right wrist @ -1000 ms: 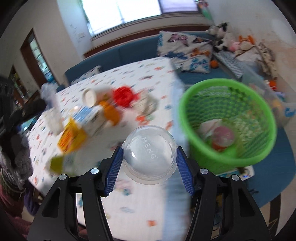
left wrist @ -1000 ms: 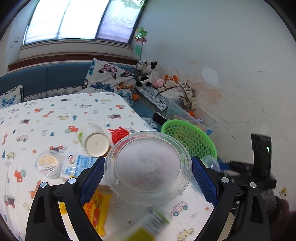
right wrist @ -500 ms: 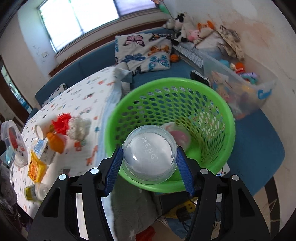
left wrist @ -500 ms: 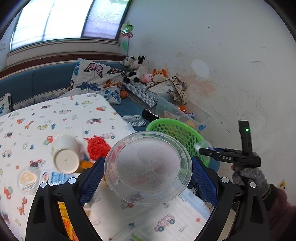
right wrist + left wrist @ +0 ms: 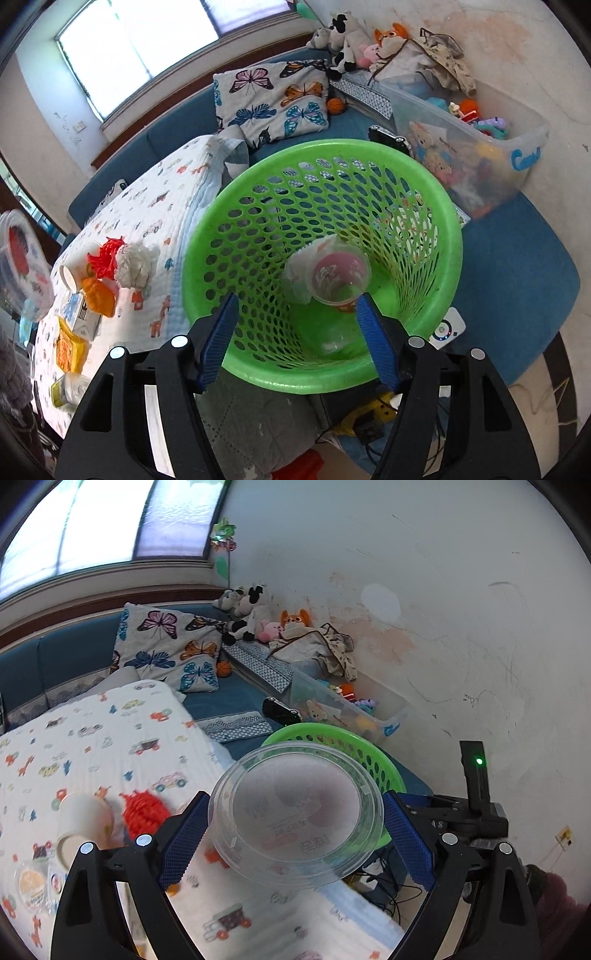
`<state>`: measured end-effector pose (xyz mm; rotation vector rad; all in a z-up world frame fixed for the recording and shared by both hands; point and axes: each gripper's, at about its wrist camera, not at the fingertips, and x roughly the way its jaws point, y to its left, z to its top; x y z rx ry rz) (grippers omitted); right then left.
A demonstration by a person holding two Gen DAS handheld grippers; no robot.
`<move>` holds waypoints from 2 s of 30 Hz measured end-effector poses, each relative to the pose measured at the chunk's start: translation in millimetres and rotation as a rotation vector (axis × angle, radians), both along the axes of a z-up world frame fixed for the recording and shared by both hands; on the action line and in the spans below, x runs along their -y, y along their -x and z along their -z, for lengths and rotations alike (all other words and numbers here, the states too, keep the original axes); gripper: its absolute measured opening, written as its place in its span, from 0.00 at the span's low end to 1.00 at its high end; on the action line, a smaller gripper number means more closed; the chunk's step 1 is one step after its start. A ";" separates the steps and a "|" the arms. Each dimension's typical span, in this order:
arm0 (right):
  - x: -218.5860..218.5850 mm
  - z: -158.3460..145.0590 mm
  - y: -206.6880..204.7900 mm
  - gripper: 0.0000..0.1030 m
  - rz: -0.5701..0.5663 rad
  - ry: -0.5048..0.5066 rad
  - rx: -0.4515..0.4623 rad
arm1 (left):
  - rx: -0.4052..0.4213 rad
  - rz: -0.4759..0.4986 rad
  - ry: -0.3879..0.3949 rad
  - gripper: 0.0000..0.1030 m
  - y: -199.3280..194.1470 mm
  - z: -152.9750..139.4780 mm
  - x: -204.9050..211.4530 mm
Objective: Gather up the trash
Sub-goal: 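Carry the lid into the green basket and release it with the right while the left carries the container, then lower the clear container into the green basket and open the left gripper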
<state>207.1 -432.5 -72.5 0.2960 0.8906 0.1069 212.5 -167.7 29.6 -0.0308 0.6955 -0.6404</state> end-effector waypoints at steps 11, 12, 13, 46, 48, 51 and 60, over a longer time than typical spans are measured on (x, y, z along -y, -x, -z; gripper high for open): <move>5.1 -17.0 26.2 0.71 -0.007 0.025 0.060 | -0.074 0.049 -0.038 0.87 -39.3 16.6 59.6; 6.1 -17.3 28.3 0.71 -0.007 0.024 0.062 | -0.087 0.050 -0.037 0.87 -43.2 19.5 63.8; 6.9 -16.9 30.1 0.71 -0.008 0.023 0.063 | -0.104 0.052 -0.034 0.87 -48.2 22.9 68.6; 8.5 -9.3 42.0 0.72 0.001 0.006 0.052 | -0.201 0.086 -0.001 0.89 -62.9 49.7 94.0; 8.4 -10.6 43.2 0.72 0.002 0.009 0.054 | -0.196 0.088 -0.002 0.89 -61.6 47.9 93.5; 9.0 -12.8 44.3 0.72 0.005 0.009 0.059 | -0.183 0.084 -0.005 0.89 -57.9 43.9 89.5; -7.4 -21.9 49.4 0.72 -0.022 0.017 0.076 | -0.108 0.053 -0.035 0.89 -30.7 21.9 56.5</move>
